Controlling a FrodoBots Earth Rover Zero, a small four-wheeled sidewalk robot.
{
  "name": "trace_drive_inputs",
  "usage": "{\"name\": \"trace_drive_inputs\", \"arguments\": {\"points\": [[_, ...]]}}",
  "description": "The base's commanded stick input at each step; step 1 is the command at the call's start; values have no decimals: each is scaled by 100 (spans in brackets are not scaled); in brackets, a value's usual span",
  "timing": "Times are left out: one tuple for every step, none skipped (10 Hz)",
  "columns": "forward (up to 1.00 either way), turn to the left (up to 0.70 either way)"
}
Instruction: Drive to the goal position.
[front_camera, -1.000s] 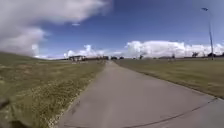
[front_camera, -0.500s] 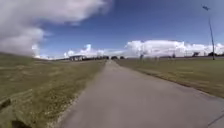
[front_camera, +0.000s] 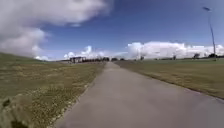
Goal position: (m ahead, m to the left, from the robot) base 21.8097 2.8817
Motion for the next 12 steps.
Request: {"name": "trace_drive_inputs", "arguments": {"points": [[70, 0], [70, 0], [70, 0], [70, 0], [70, 0], [70, 0], [70, 0], [70, 0], [70, 0], [70, 0], [70, 0], [70, 0]]}}
